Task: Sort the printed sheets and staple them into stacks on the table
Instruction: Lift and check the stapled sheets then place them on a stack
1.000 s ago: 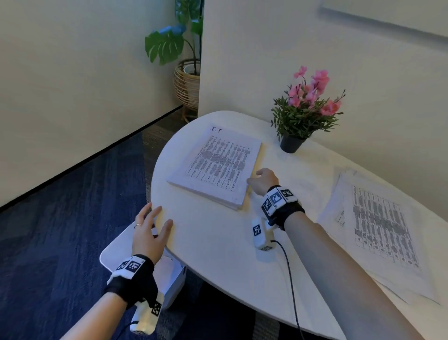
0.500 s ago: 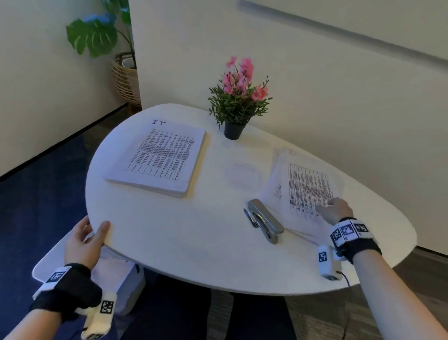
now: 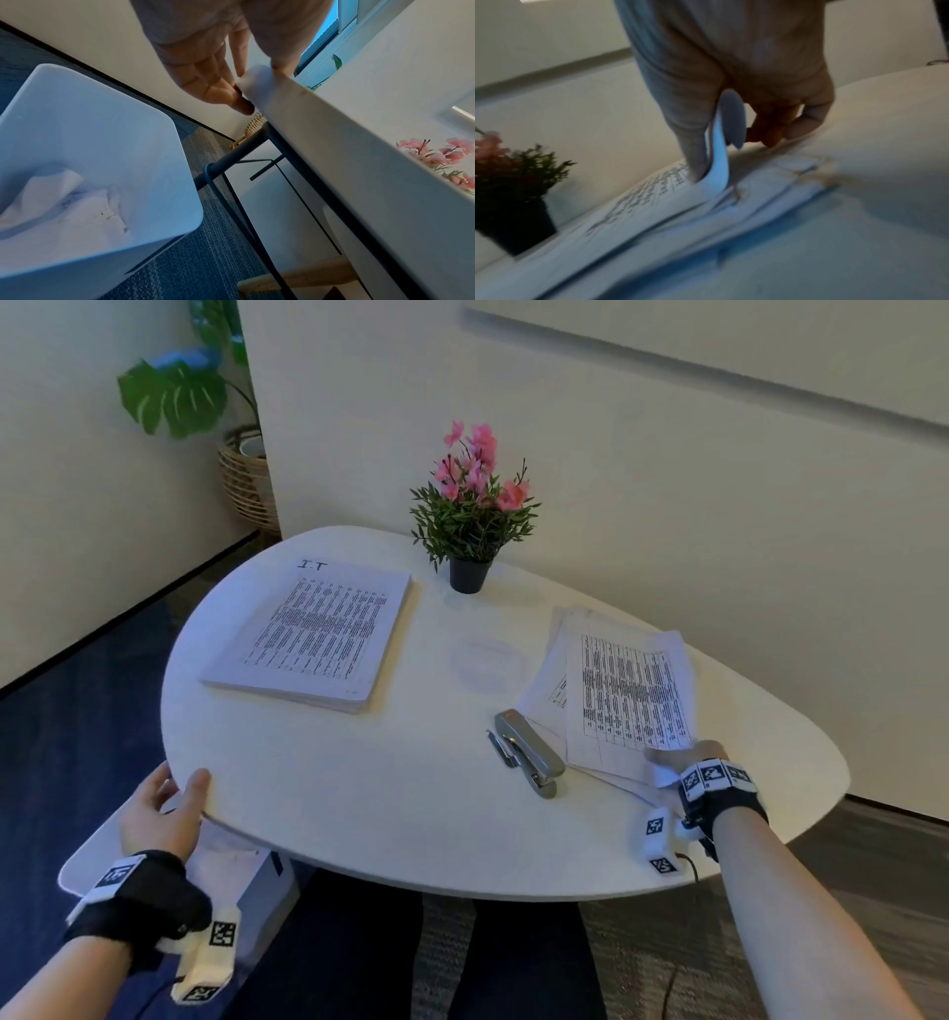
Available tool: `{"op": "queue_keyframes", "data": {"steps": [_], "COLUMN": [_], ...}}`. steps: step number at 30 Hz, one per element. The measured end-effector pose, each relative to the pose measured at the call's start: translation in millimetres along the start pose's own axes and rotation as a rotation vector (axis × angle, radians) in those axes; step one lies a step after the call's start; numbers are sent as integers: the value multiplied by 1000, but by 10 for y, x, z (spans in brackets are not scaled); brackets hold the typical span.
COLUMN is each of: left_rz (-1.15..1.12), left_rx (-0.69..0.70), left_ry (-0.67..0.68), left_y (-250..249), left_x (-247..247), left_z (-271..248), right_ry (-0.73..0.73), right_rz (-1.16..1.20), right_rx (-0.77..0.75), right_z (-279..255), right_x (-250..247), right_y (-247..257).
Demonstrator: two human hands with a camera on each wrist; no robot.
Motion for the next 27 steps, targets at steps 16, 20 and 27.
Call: {"op": "queue_keyframes", "data": {"steps": [16, 20, 27], "left_rz": [136, 203, 626], "left_rx": [-39, -21, 333], "left_ry": [3, 21, 38], "left_y": [-146, -184, -225], "left_x": [-5, 19, 163], "left_z": [-105, -180, -437], "right_ry": [-180, -48, 65], "right_rz": [90, -222, -92], "right_rx": [-15, -16, -3], "right_z": [-145, 14, -71], "right_x": [-57, 160, 102], "right_y": [-259, -206, 59]}}
Point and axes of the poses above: each hand's wrist, its own z-axis towards the middle knuckle, its own x-axis out of the palm, y = z × x, the point moved 1 cm from there along z, towards the middle knuckle, and after that the axes turned 6 degrees about -x, right-handed, at the moved point
